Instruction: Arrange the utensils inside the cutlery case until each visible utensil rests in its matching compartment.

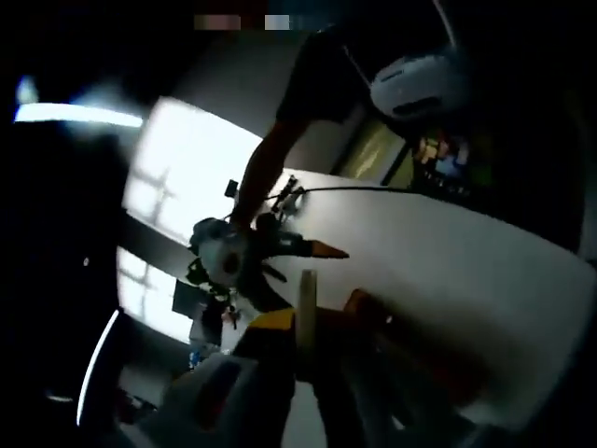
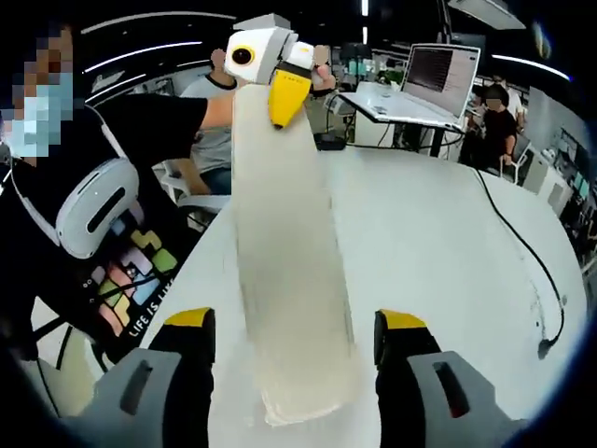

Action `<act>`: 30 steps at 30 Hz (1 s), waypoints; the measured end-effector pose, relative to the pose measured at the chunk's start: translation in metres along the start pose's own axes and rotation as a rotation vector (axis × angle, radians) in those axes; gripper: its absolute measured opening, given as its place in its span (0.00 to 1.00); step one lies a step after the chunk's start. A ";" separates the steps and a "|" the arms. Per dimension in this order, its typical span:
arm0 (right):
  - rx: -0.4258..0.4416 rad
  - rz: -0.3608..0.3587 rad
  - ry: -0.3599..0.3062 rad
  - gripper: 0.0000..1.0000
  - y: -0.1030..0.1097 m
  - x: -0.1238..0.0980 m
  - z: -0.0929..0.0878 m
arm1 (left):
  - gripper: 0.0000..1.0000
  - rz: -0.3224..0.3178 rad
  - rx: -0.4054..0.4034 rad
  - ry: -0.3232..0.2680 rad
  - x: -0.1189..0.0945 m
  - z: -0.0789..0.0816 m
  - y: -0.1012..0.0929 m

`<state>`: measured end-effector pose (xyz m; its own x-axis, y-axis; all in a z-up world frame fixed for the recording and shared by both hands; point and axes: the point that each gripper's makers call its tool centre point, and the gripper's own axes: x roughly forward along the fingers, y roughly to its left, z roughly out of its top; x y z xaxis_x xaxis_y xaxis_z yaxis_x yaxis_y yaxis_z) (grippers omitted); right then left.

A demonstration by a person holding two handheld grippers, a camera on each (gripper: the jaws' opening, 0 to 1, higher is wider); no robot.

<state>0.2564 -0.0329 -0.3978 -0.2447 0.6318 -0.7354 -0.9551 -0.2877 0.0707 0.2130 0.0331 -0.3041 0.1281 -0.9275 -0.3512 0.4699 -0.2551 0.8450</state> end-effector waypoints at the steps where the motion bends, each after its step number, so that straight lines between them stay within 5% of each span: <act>1: -0.005 0.005 0.011 0.70 -0.001 0.001 0.000 | 0.02 0.001 0.010 -0.008 0.000 0.003 0.001; 9: -0.064 0.082 0.095 0.50 0.003 0.005 0.001 | 0.02 0.009 0.056 -0.014 -0.002 0.007 0.000; 15: -0.162 0.075 0.190 0.48 0.004 0.009 -0.003 | 0.02 0.011 0.068 -0.013 -0.004 0.007 -0.003; 23: -0.089 0.048 0.265 0.48 0.002 0.007 -0.006 | 0.05 0.039 -0.037 0.014 -0.007 -0.011 -0.013; 30: -0.031 -0.073 0.297 0.47 -0.018 0.014 -0.013 | 0.15 0.016 -0.202 0.129 -0.012 -0.044 -0.031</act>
<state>0.2726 -0.0281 -0.4187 -0.1120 0.4149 -0.9030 -0.9616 -0.2745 -0.0069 0.2346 0.0646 -0.3439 0.2414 -0.8853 -0.3976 0.6304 -0.1684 0.7578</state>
